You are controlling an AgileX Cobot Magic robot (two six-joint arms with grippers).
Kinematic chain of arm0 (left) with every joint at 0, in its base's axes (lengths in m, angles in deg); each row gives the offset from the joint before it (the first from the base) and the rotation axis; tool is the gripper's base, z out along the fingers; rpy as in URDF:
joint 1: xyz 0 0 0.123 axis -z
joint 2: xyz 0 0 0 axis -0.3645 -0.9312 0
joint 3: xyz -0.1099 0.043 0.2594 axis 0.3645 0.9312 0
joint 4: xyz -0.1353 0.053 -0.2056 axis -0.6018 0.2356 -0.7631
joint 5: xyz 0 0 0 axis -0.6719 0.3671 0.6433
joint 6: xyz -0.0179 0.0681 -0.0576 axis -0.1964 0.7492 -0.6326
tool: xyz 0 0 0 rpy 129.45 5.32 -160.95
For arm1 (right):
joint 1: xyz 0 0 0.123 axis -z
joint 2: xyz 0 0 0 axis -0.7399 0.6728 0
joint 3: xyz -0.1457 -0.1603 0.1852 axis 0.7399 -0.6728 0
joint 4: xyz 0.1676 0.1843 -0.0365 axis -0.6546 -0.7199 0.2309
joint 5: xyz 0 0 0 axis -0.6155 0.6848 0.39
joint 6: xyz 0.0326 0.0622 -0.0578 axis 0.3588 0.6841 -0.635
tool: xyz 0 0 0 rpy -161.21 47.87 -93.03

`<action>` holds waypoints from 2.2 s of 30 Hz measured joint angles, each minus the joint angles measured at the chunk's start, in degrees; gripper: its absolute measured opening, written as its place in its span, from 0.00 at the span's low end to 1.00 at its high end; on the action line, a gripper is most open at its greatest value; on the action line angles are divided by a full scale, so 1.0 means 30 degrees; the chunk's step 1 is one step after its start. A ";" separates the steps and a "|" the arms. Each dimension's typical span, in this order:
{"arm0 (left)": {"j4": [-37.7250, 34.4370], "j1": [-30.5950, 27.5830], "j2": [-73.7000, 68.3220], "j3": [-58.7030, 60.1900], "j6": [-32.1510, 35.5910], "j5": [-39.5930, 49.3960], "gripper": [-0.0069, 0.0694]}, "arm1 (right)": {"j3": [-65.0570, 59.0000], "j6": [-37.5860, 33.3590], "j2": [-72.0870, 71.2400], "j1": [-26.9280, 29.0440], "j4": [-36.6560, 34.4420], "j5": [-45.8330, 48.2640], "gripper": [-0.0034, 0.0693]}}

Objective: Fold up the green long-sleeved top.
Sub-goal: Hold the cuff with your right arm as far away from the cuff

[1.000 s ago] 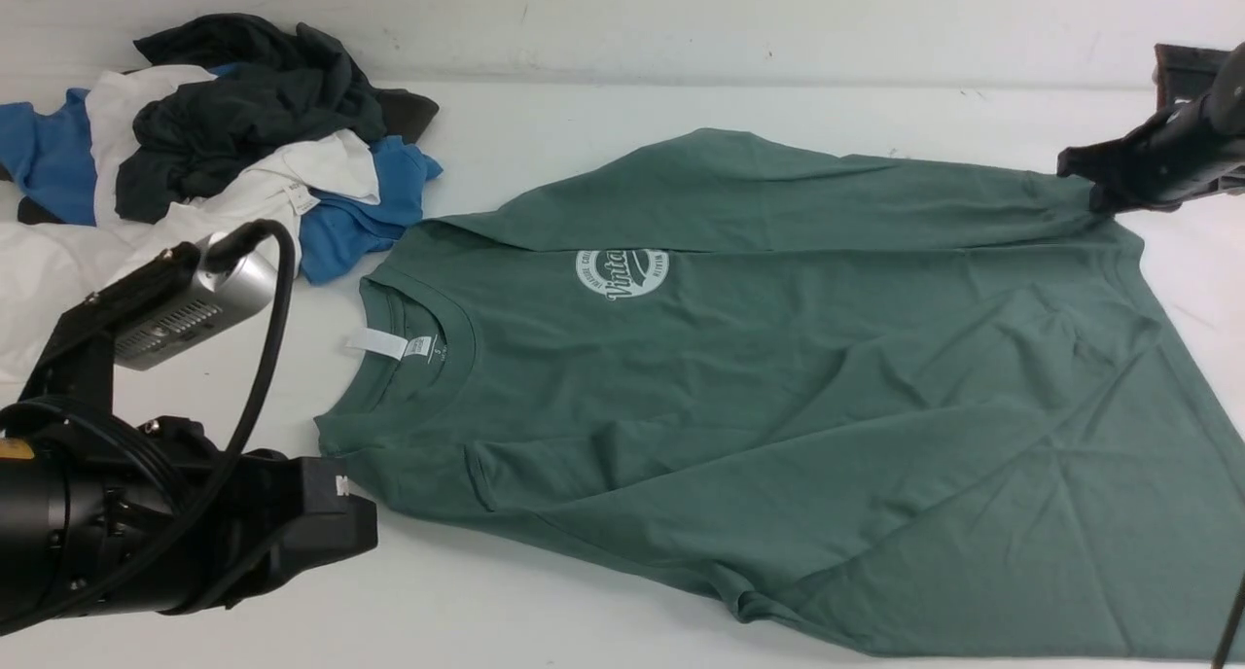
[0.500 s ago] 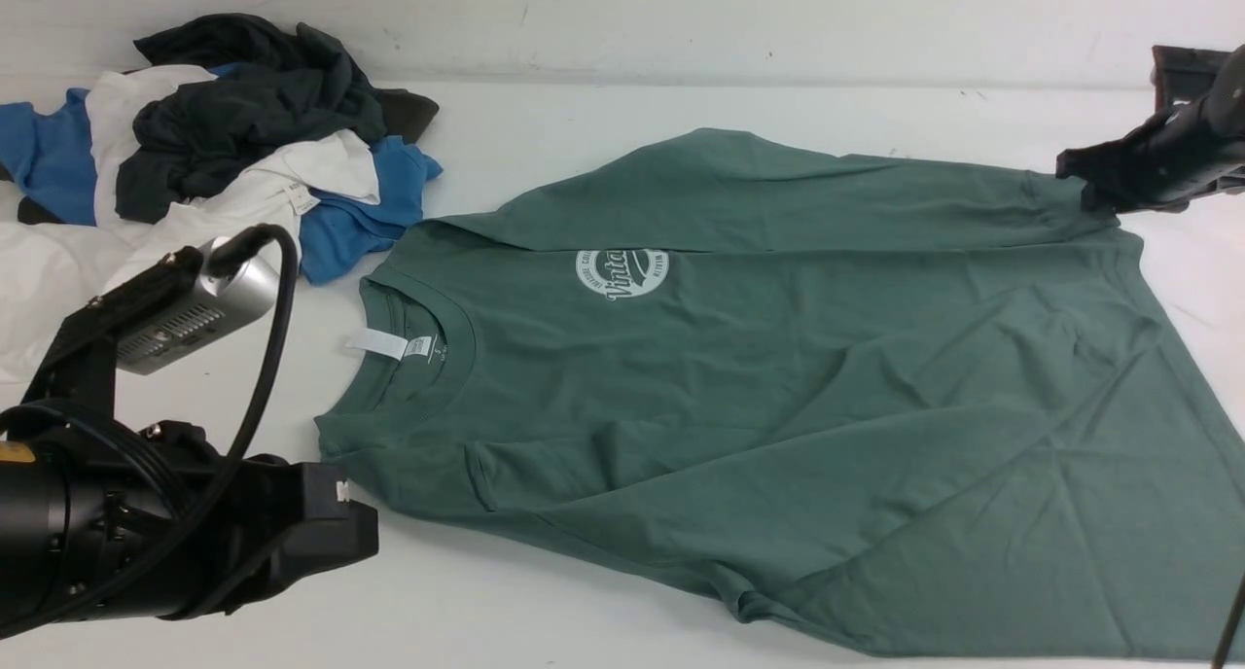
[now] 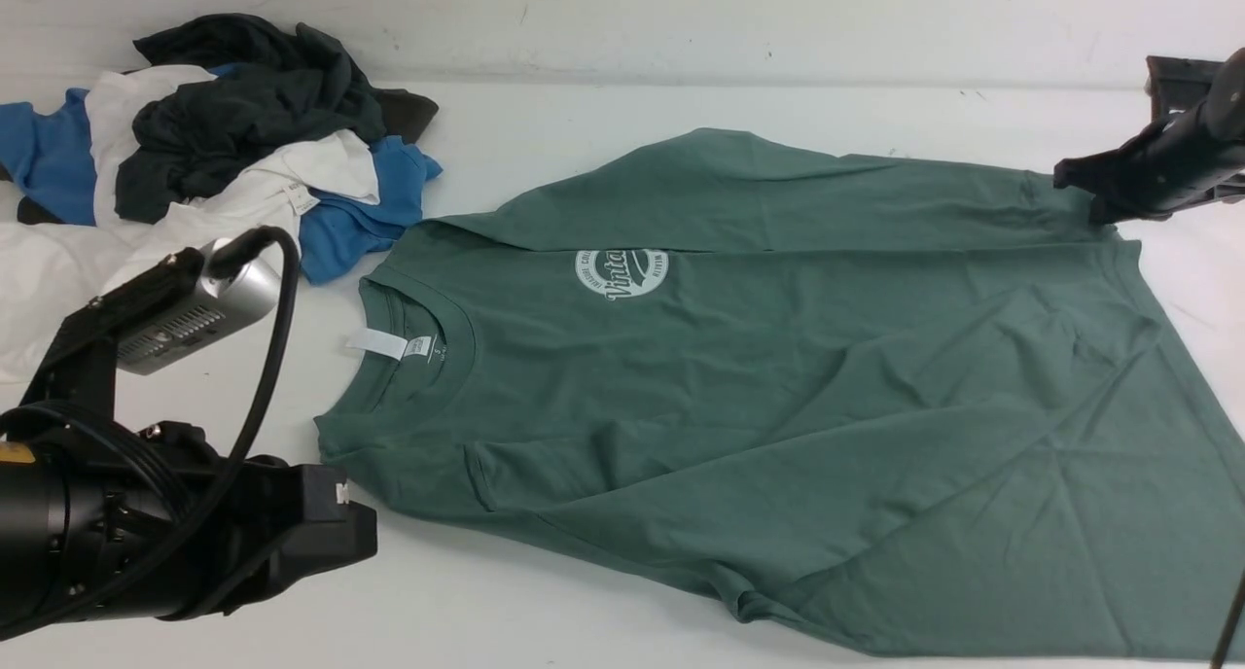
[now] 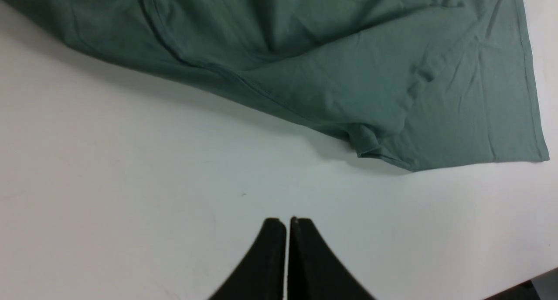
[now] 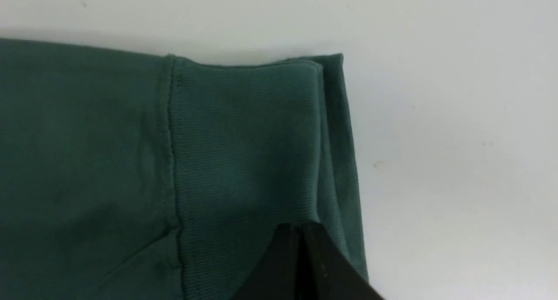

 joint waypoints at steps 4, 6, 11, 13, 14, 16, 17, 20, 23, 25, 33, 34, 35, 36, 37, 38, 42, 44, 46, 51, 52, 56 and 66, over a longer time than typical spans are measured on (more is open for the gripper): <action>0.0006 0.0000 0.0000 0.0000 0.0000 -0.0341 0.09 | 0.0000 0.0000 -0.0704 0.0000 0.0000 0.0000 0.03; 0.0006 0.0000 0.0000 0.0000 0.0000 -0.0611 0.09 | 0.0000 0.0017 -0.1113 -0.0025 -0.0023 0.0044 0.03; 0.0006 0.0000 0.0000 0.0000 0.0018 -0.1158 0.09 | 0.0000 0.0448 -0.2474 -0.0092 -0.0059 0.0744 0.03; 0.0006 0.0000 0.0000 0.0000 0.0018 -0.1505 0.09 | -0.0028 0.0809 -0.3066 -0.0133 -0.0038 0.1162 0.03; 0.0006 0.0000 0.0000 0.0000 0.0036 -0.1637 0.09 | -0.0072 0.1019 -0.3586 -0.0219 0.0104 0.1354 0.03; 0.0006 0.0000 0.0000 0.0000 0.0081 -0.1911 0.09 | -0.0095 0.1221 -0.4556 -0.0483 0.0708 0.1617 0.03; 0.0006 0.0000 0.0000 0.0000 0.0081 -0.1915 0.09 | -0.0095 0.1221 -0.4556 -0.0483 0.0708 0.1617 0.03; 0.0179 0.0000 0.0000 0.0000 0.0178 -0.1973 0.09 | -0.0095 0.1221 -0.5486 -0.0755 0.1336 0.1784 0.03; 0.0313 0.0000 0.0000 0.0000 0.0274 -0.1970 0.09 | -0.0988 0.1221 -0.5670 -0.0923 0.1853 0.1269 0.03; 0.0343 0.0000 0.0000 0.0000 0.0274 -0.1970 0.09 | -0.1593 0.1533 -0.5073 -0.0937 0.2315 0.1104 0.05; 0.0355 0.0000 0.0000 0.0000 0.0274 -0.1970 0.09 | -0.1867 0.2618 -0.1781 -0.0411 0.2172 -0.0357 0.27; 0.0355 0.0000 0.0000 0.0000 0.0274 -0.1970 0.09 | -0.1867 0.2618 -0.1725 -0.0412 0.2172 -0.0410 0.28; 0.0355 0.0000 0.0000 0.0000 0.0274 -0.1970 0.09 | -0.1867 0.2618 -0.1385 -0.0343 0.2072 -0.0740 0.33; 0.0355 0.0000 0.0000 0.0000 0.0274 -0.1970 0.09 | -0.1867 0.2618 -0.1207 -0.0296 0.2052 -0.0901 0.35; 0.0355 0.0000 0.0000 0.0000 0.0274 -0.1976 0.09 | -0.1867 0.2618 -0.0911 -0.0295 0.2030 -0.1137 0.39; 0.0355 0.0000 0.0000 0.0000 0.0274 -0.1976 0.09 | -0.1867 0.2618 -0.0883 -0.0295 0.2030 -0.1185 0.39; 0.0355 0.0000 0.0000 0.0000 0.0274 -0.2147 0.09 | -0.1867 0.2618 -0.0341 -0.0295 0.1929 -0.1605 0.43; 0.0355 0.0000 0.0000 0.0000 0.0274 -0.2211 0.09 | -0.1867 0.2618 -0.0335 -0.0295 0.1914 -0.1626 0.43; 0.0355 0.0000 0.0000 0.0000 0.0274 -0.2292 0.09 | -0.1867 0.2618 -0.0335 -0.0295 0.1914 -0.1643 0.43; 0.0355 0.0000 0.0000 0.0000 0.0274 -0.2339 0.09 | -0.1867 0.2618 -0.0320 -0.0295 0.1876 -0.1643 0.43; 0.0355 0.0000 0.0000 0.0000 0.0274 -0.2339 0.09 | -0.1867 0.2601 -0.0320 -0.0295 0.1876 -0.1624 0.42; 0.0355 0.0000 0.0000 0.0000 0.0274 -0.2354 0.09 | -0.1867 0.2262 -0.0320 -0.0295 0.1810 -0.1611 0.33; 0.0355 0.0000 0.0000 0.0000 0.0274 -0.2513 0.09 | -0.1867 0.1778 -0.0320 -0.0295 0.2446 -0.1553 0.11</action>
